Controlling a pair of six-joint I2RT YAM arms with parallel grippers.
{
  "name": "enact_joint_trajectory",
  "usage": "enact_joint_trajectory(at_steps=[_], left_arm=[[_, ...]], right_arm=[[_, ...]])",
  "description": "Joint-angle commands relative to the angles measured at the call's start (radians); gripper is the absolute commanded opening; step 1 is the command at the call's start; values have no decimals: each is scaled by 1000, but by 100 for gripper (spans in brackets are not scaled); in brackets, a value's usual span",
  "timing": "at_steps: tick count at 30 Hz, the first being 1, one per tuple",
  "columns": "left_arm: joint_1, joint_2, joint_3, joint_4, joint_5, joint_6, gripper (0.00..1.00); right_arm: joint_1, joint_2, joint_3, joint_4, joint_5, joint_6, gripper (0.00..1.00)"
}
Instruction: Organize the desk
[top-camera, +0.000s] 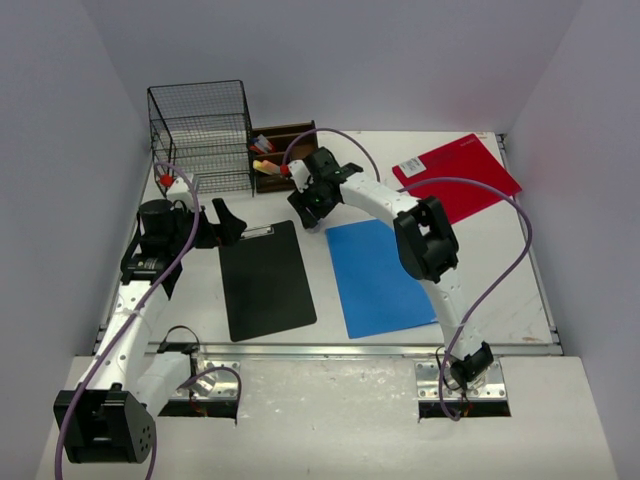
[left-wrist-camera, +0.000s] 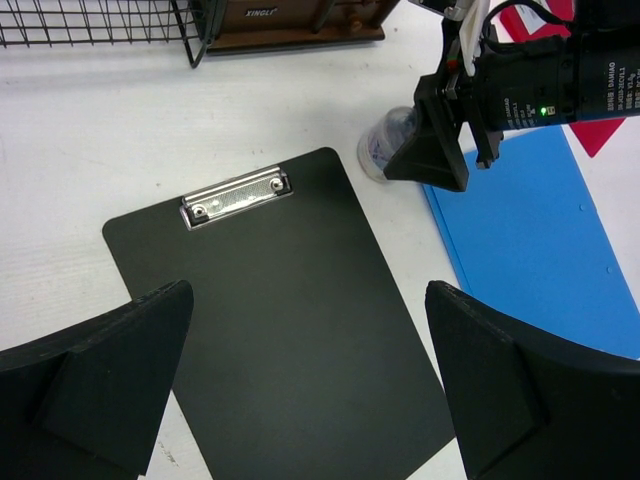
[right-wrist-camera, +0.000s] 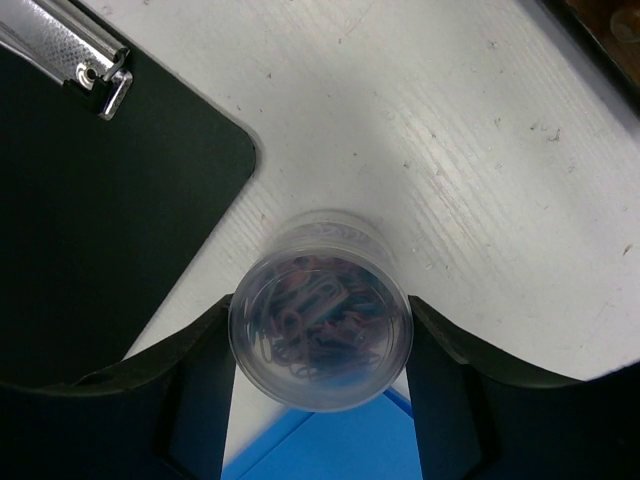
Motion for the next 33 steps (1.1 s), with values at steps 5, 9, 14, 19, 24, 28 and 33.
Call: enact_joint_trajectory(at_steps=[5,9,14,19,24,28,33], left_arm=[[14,-21,-7,53,25,-9,100],[14,-24,-8,55,26,-10,100],[14,-31,-6,51,19,-4,100],[14,-37,-7,46,13,1,100],[15,-46,-14,43,8,5,100],[14,-56,-20,43,5,6,100],[14,-66,-21,40,1,8,100]], right_arm=[[-11,-155,131,23,16,-123,17],[-19,-159,163,123,79,-184,6],[-21,-124,200,229,116,-213,2],[-25,-87,226,287,147,-216,0],[-31,-64,231,356,160,-224,0],[-34,-49,238,372,145,-217,0],[-37,-23,239,416,157,-229,0]])
